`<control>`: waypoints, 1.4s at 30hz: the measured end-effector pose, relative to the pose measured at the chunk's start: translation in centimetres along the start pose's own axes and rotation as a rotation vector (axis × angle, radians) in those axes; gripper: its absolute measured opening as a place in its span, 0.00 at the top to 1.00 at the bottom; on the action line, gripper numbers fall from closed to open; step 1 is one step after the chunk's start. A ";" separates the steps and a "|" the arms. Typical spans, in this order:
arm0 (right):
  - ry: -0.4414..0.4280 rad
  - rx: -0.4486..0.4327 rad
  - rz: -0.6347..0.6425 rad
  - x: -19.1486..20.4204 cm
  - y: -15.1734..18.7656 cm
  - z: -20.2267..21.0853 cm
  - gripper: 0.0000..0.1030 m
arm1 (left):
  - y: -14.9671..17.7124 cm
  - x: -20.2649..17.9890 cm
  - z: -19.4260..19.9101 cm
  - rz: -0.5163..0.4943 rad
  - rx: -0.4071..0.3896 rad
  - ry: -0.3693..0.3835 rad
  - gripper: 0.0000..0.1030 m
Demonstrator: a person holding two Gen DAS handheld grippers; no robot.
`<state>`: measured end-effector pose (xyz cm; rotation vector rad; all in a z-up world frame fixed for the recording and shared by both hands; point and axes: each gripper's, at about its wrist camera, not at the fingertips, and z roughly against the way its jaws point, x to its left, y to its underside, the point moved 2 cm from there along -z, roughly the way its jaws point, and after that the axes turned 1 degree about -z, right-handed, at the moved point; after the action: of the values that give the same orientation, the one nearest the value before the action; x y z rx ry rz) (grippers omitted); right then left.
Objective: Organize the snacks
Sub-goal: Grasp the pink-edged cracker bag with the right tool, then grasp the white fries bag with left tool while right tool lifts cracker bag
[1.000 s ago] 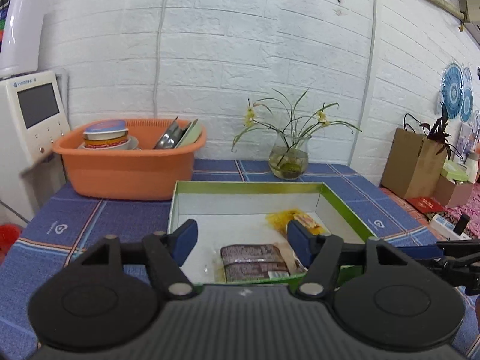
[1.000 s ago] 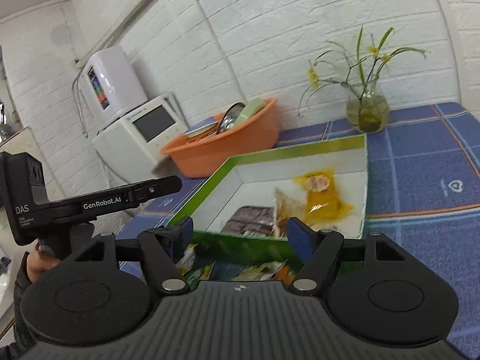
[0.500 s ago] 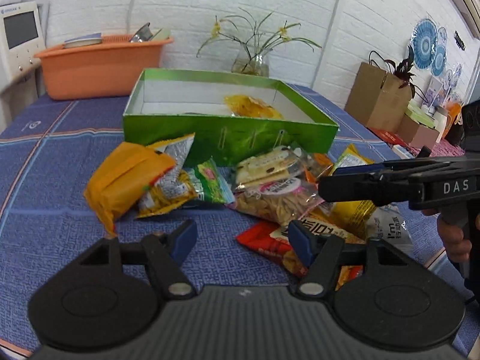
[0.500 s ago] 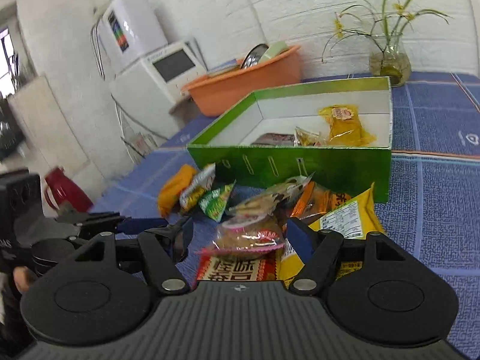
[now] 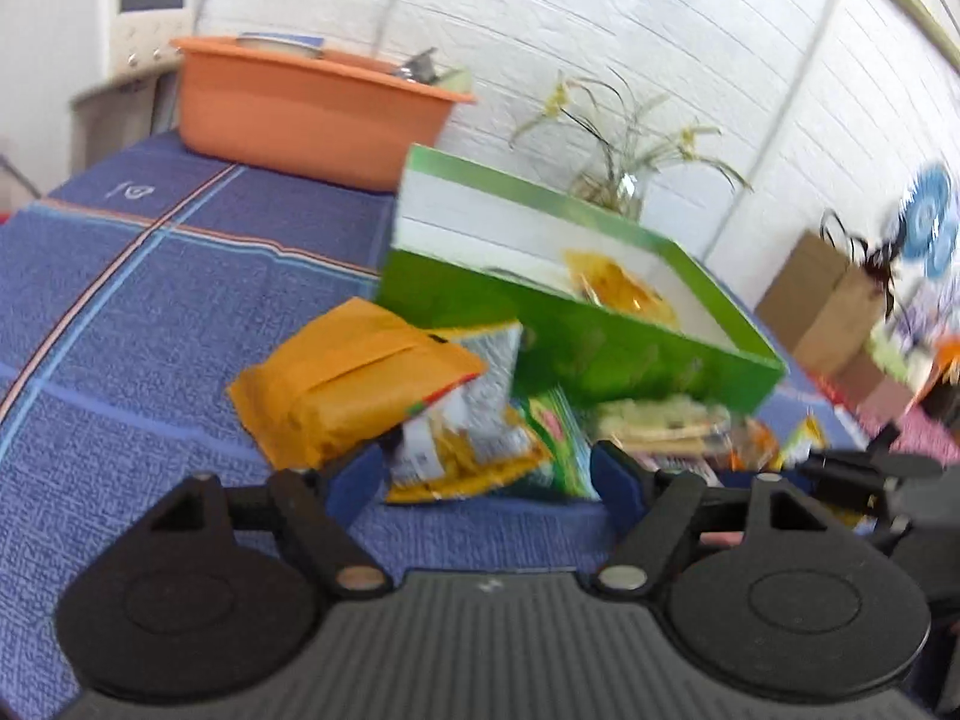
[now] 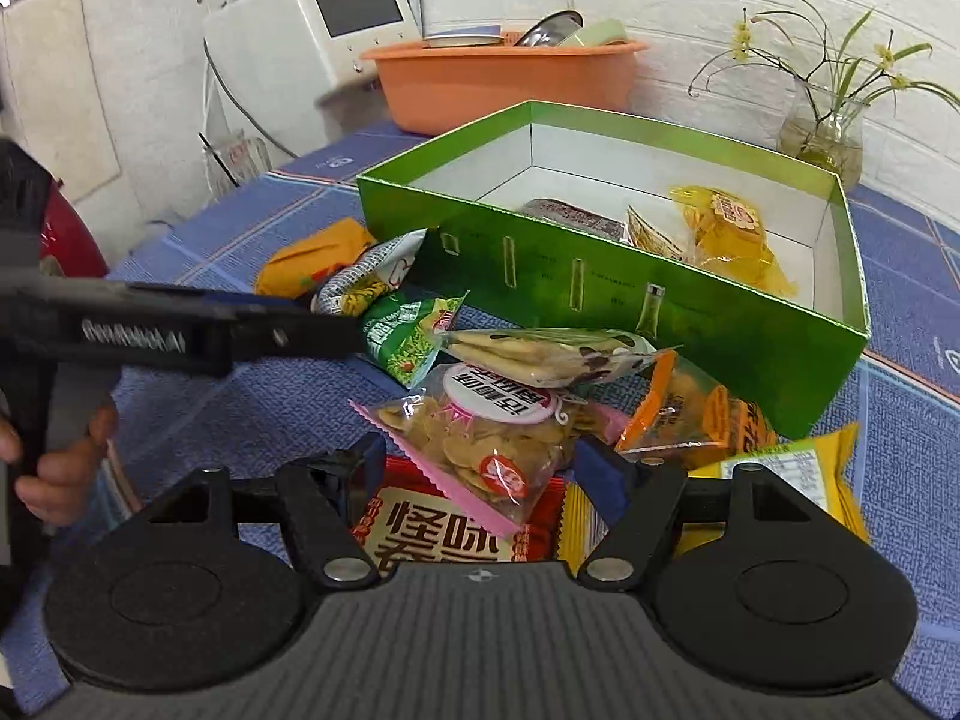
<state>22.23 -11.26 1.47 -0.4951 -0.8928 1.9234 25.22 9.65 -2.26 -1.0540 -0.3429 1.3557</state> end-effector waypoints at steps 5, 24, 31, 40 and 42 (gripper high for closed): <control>0.014 -0.002 0.036 0.8 -0.2 -1.1 0.00 | 0.1 -0.3 -0.6 -0.008 0.056 -0.017 0.26; -0.003 -0.087 0.008 0.4 0.7 -0.2 0.11 | -1.2 -0.5 -3.0 0.059 0.046 -0.134 0.43; -0.068 -0.184 -0.089 -0.3 2.4 4.1 0.17 | 0.2 -2.0 -1.8 -0.061 0.080 -0.089 0.44; -0.095 -0.307 -0.211 -1.6 4.6 9.4 0.19 | 3.2 -3.2 2.8 -0.168 0.110 -0.080 0.44; -0.106 -0.326 -0.226 -1.7 4.9 9.9 0.19 | 3.8 -3.2 3.8 -0.176 0.099 -0.089 0.44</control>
<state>13.72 -18.02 4.24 -0.4623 -1.2862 1.6173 19.25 7.80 -2.02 -0.8630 -0.4206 1.2504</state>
